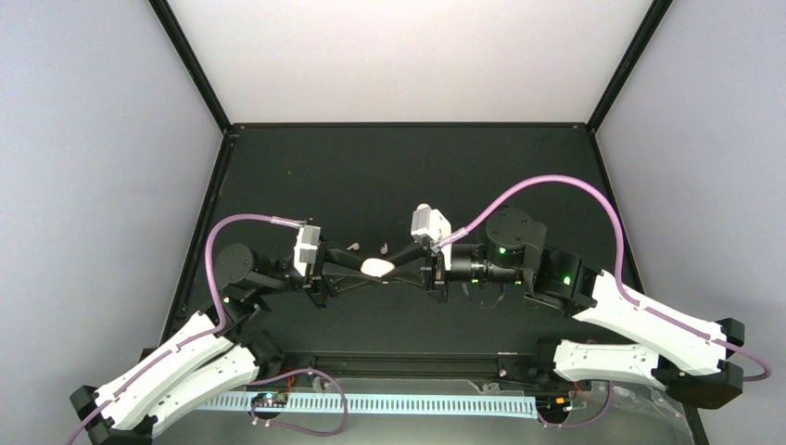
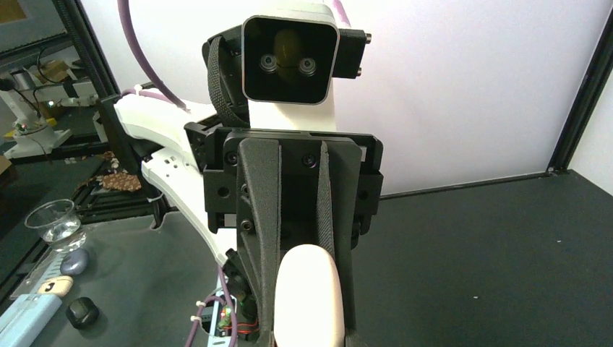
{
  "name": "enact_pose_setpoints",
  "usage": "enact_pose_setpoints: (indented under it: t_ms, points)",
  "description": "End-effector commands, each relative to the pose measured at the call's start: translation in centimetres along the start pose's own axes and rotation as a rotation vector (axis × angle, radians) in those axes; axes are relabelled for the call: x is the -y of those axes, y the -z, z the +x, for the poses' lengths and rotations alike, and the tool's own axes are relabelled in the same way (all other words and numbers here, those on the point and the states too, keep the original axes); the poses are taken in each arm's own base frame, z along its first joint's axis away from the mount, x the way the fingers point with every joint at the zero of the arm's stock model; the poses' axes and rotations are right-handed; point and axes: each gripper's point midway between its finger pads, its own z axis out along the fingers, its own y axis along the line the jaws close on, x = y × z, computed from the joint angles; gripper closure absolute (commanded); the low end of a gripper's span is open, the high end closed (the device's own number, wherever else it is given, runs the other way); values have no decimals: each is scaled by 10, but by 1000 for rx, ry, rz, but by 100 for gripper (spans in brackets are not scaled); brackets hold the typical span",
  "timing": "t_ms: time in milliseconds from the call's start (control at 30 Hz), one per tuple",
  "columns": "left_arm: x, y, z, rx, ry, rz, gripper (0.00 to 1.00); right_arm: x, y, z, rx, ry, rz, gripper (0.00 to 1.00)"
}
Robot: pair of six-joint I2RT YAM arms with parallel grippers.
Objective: Insert the wireless bluetooth earbuds into the charging case
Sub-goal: Open the charging case.
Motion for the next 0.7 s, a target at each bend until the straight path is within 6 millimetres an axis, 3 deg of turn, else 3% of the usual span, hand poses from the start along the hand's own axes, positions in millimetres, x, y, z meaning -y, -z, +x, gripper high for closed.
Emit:
enact_pose_setpoints:
  t_ms: [0,133,367,533,667]
  points:
    - [2,-2,-9,20,21,9,79,6,5,-14,67,37,51,93]
    - [3,-2,-8,23,26,15,73,7,5,-14,71,37,60,93]
    - [4,-2,-6,23,25,23,72,9,8,-15,84,37,78,94]
    - [4,-2,-7,27,27,25,77,9,8,-15,87,33,75,94]
    - [4,-2,-9,33,21,25,87,8,6,-14,82,28,61,94]
